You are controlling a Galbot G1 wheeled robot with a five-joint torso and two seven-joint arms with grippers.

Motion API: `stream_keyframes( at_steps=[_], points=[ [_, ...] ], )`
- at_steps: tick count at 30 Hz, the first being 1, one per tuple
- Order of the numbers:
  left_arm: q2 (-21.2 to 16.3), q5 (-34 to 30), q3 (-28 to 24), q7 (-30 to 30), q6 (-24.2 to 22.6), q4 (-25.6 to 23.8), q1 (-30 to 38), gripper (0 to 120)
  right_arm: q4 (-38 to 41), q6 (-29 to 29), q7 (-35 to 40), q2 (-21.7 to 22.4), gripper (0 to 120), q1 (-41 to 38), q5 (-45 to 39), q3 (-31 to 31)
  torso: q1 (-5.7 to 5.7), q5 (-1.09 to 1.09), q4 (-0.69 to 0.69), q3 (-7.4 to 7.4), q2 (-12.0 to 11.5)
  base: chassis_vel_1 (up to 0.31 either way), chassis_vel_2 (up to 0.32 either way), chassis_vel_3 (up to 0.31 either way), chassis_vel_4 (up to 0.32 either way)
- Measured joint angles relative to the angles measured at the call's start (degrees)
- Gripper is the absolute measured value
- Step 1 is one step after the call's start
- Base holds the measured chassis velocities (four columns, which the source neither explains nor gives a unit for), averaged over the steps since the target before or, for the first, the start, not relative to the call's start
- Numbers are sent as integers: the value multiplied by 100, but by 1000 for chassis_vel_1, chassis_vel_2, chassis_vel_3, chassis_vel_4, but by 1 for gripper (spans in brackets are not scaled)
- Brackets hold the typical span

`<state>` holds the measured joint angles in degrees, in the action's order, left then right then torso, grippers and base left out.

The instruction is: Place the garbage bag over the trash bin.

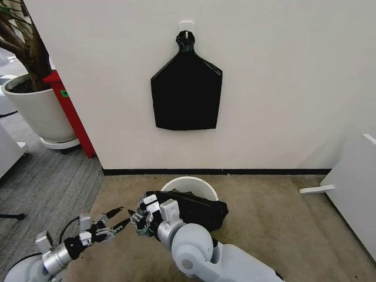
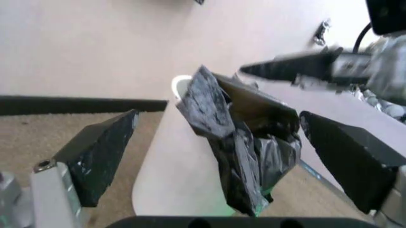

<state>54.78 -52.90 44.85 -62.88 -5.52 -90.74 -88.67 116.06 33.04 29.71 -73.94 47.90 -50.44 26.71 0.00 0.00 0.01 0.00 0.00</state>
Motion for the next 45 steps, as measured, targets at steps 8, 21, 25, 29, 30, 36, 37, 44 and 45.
stream_keyframes(
  at_steps=[8,21,25,29,30,36,37,44,45],
  points=[
    [-68,-426,400,1163,122,-369,-50,100,232,14,-651,477,94,-549,-75,-1310,0,3,-1,0,0,0,0,0,0],
    [-8,996,102,6114,357,-2569,-669,100,-618,907,-2408,2107,100,-1693,-10,-1900,0,3,-3,1,0,0,0,0,0],
    [247,1568,288,6667,-29,-3639,-1358,100,-1072,910,-3586,2755,100,-2272,668,-1213,0,5,-1,0,0,0,0,0,0],
    [450,1756,350,6755,-150,-4088,-1675,100,-1430,912,-4425,2885,100,-2645,1225,-906,0,1,-2,0,0,0,0,0,0],
    [538,1811,373,6763,-184,-4251,-1807,100,-1602,912,-4749,2904,100,-2832,1409,-747,0,1,-1,0,0,0,0,0,0],
    [1096,2058,646,6637,-232,-4974,-2527,100,-2257,914,-5064,2775,100,-3911,1015,719,0,2,1,1,0,0,0,0,0],
    [1183,2111,679,6580,-221,-5047,-2636,100,-2324,914,-5065,2728,100,-4017,928,896,0,3,2,0,0,0,0,0,0],
    [1570,2588,705,6214,-49,-5235,-2800,100,-2714,914,-5111,2381,100,-4602,1033,2130,0,1,0,0,0,0,0,0,0],
    [1604,2599,685,6197,-48,-5252,-2770,100,-2756,914,-5112,2322,100,-4657,1069,2289,0,1,0,0,0,0,0,0,0]
  ],
)
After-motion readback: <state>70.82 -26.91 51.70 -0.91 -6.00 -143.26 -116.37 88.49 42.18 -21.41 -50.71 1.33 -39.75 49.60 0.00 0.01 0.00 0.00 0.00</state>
